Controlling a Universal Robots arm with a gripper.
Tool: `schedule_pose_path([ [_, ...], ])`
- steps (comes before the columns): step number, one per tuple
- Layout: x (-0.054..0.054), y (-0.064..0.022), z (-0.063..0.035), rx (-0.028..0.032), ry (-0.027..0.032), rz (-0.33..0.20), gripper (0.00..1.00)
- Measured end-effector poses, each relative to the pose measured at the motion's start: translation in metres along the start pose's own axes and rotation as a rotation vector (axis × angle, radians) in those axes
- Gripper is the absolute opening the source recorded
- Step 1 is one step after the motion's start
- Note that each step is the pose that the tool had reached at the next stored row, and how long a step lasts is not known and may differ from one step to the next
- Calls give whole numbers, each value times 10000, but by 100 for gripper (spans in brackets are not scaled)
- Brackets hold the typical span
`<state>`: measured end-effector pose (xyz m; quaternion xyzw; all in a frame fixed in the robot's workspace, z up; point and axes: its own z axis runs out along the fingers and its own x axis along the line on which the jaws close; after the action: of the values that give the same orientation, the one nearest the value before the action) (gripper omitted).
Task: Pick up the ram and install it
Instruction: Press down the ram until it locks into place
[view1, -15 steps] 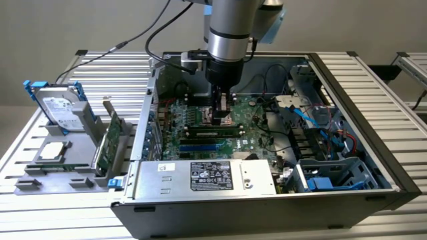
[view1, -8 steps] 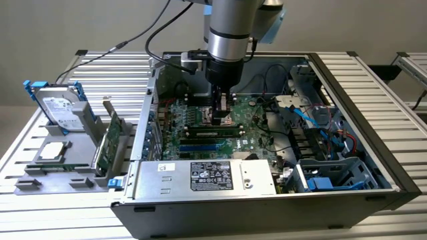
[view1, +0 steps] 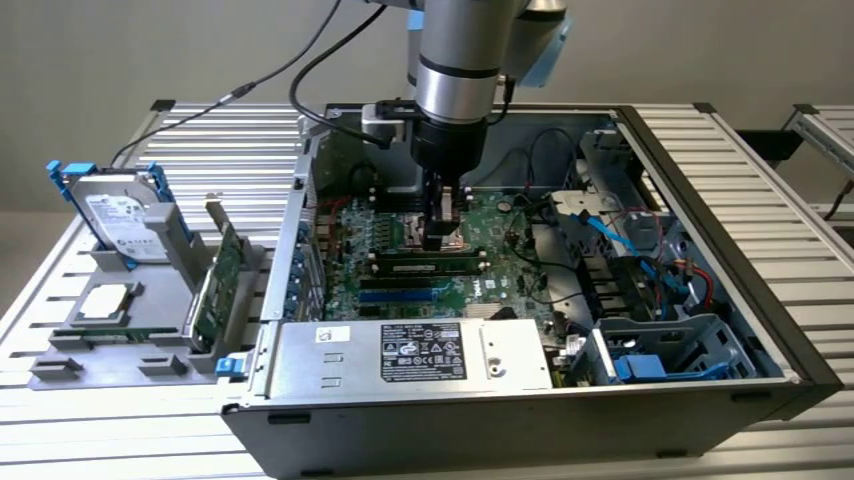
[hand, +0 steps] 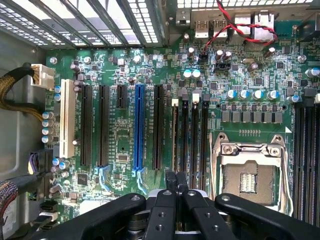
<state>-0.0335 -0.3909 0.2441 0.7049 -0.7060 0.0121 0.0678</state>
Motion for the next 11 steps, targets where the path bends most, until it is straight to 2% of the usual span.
schedule_pose_path([
  [5, 9, 0, 1, -29, 3, 266, 11],
  [11, 11, 0, 0, -71, 81, 651, 11],
])
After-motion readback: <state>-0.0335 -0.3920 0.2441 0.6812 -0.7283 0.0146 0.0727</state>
